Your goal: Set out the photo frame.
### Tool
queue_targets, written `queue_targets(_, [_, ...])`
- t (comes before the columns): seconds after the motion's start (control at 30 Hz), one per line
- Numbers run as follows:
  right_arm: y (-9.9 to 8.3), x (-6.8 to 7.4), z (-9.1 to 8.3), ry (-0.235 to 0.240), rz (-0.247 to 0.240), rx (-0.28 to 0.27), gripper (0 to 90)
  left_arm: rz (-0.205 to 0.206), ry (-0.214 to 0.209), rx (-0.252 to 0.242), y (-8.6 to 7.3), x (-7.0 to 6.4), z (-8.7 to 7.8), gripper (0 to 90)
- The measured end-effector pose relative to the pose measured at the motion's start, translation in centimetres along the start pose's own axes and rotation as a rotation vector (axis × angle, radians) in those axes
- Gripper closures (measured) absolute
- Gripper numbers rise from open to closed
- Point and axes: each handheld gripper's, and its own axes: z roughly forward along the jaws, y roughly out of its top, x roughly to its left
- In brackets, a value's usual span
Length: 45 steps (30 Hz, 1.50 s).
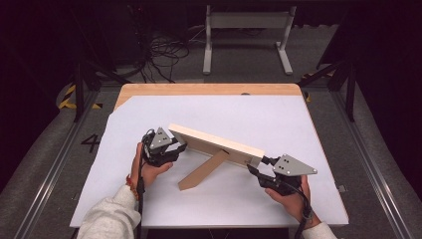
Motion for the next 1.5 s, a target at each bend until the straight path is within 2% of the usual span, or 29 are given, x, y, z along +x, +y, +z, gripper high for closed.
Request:
queue_targets(0.17, [0.1,0.2,-0.3,0.011,-0.011,0.005,56.4,-0.012,0.01,-0.003,0.6,0.1,0.6,61.6])
queue_targets(0.27, [0.1,0.5,-0.5,0.015,-0.013,0.009,57.9,-0.044,0.016,-0.012,1.3,0.3,1.0,60.4])
queue_targets(0.37, [0.1,0.6,-0.6,0.016,-0.019,0.012,57.9,-0.057,0.038,-0.011,1.7,0.3,1.3,59.3])
queue_targets(0.53, [0.0,0.6,-0.7,0.008,-0.018,0.009,60.0,-0.091,0.047,-0.014,1.8,0.3,1.2,54.9])
queue_targets(0.6, [0.0,0.5,-0.8,0.003,-0.033,0.013,62.2,-0.088,0.046,-0.019,1.8,0.4,1.0,53.1])
queue_targets(0.77, [-0.1,0.3,-1.1,0.006,-0.018,0.0,64.7,-0.063,0.022,-0.032,1.7,0.1,-0.9,53.8])
queue_targets(0.8, [-0.1,0.3,-1.2,0.005,-0.021,-0.002,65.0,-0.063,0.022,-0.032,1.7,0.1,-0.9,55.7])
queue_targets(0.83, [0.0,0.3,-1.3,0.005,-0.022,-0.006,65.0,-0.043,0.019,-0.035,1.7,0.0,-1.2,59.2])
queue_targets(0.9, [0.1,0.3,-1.4,0.003,-0.024,-0.012,65.1,-0.016,-0.012,-0.036,1.6,-0.3,-1.7,61.1])
queue_targets(0.97, [0.2,0.4,-1.5,0.008,-0.026,-0.02,66.0,0.005,-0.027,-0.038,1.8,-0.6,-2.0,69.1])
queue_targets(1.1, [0.4,0.6,-1.5,-0.004,-0.04,-0.016,66.7,0.012,-0.051,-0.054,2.4,-1.3,-1.8,76.2])
queue_targets(1.33, [0.6,1.2,-1.6,0.005,-0.055,-0.003,67.1,0.012,-0.061,-0.079,4.0,-2.4,-1.2,73.1])
queue_targets(1.43, [0.7,1.8,-1.7,0.012,-0.068,0.003,67.5,0.018,-0.066,-0.08,4.3,-2.6,-1.2,72.8])
queue_targets(1.5, [0.7,2.1,-1.7,0.005,-0.07,0.003,67.9,0.006,-0.075,-0.078,4.3,-2.7,-1.1,72.7])
